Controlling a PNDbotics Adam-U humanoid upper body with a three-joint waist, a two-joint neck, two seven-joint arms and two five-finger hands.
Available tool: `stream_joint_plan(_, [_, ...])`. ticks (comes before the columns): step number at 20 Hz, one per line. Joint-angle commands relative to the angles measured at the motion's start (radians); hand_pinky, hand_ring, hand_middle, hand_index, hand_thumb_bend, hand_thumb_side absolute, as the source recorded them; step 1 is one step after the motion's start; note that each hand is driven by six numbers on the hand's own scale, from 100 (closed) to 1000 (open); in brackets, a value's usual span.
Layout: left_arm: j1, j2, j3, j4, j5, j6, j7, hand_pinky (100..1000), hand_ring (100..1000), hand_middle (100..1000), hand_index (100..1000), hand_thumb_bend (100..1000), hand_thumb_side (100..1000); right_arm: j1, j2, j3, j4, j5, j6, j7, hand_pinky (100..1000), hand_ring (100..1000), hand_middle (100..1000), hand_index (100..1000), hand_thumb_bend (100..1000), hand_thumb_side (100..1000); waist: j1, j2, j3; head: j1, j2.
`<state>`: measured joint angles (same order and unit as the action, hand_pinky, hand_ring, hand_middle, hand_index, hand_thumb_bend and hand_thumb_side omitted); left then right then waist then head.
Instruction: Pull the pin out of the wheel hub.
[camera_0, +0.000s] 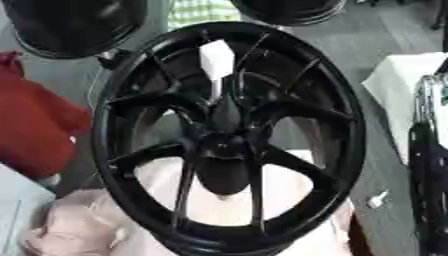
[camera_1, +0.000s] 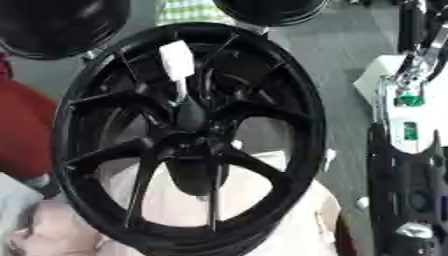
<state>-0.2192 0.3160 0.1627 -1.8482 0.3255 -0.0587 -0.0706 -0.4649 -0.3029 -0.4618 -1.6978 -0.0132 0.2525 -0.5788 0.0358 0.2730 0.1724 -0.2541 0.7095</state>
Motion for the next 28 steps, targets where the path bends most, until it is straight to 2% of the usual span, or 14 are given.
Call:
stream_joint_plan(1, [-0.010,0.025,0.006,-0.020,-0.004,-0.004,0.004,622,642,546,757,100,758,-0.010,-0.021,-0.004,-0.019,-0.011,0.005,-0.010,871,873,605,781,100,628,0.012,-0.024,-0.003,-0.003,-0.016])
stream_joint_plan(6, [-0.019,0.040,0.020,-0.034,-0.018,-0.014,0.022,622,641,545,757,100,747,-0.014,-0.038,-0.012,-0.001,-0.007,-0.008,0.016,872,861,592,774,100,614,0.012,-0.007,-0.009,0.007,-0.020])
stream_joint_plan(9, [-0.021,0.088,0.023,-0.042,-0.027,-0.032,0.029,622,641,545,757,100,721,0.000,-0.071,-0.008,0.039,-0.007,-0.056,0.082,878,868,595,775,100,598,0.017,0.004,-0.005,0.022,-0.027])
stream_joint_plan(13, [-0.036,0.207,0.018,-0.056,-0.037,-0.080,0.036,625,644,548,758,100,658,0.023,-0.110,-0.012,0.088,-0.021,-0.131,0.170,879,872,597,776,100,588,0.026,0.015,-0.001,0.025,-0.041])
stream_joint_plan(17, [-0.079,0.382,-0.008,-0.076,-0.076,-0.149,0.006,639,650,555,757,100,566,0.037,-0.128,-0.023,0.103,-0.029,-0.154,0.181,875,864,592,774,100,586,0.034,0.019,0.004,0.001,-0.046])
stream_joint_plan(20, [-0.144,0.518,-0.037,-0.082,-0.141,-0.212,-0.075,663,662,568,759,100,455,0.048,-0.141,-0.027,0.095,-0.026,-0.153,0.177,875,862,591,773,100,580,0.041,0.020,0.013,-0.022,-0.045])
stream_joint_plan(23, [-0.233,0.641,-0.080,-0.076,-0.220,-0.276,-0.214,689,675,584,759,100,361,0.059,-0.152,-0.029,0.082,-0.017,-0.144,0.176,874,861,589,773,100,575,0.046,0.020,0.021,-0.048,-0.044])
stream_joint_plan(26, [-0.333,0.717,-0.134,-0.054,-0.270,-0.313,-0.377,713,696,607,765,100,356,0.067,-0.160,-0.031,0.069,-0.008,-0.134,0.174,873,860,588,772,100,570,0.051,0.021,0.024,-0.062,-0.047])
stream_joint_plan(28, [-0.405,0.742,-0.178,-0.035,-0.303,-0.311,-0.517,727,703,611,773,100,437,0.070,-0.164,-0.030,0.063,-0.003,-0.128,0.175,873,859,587,772,100,569,0.055,0.022,0.022,-0.066,-0.048])
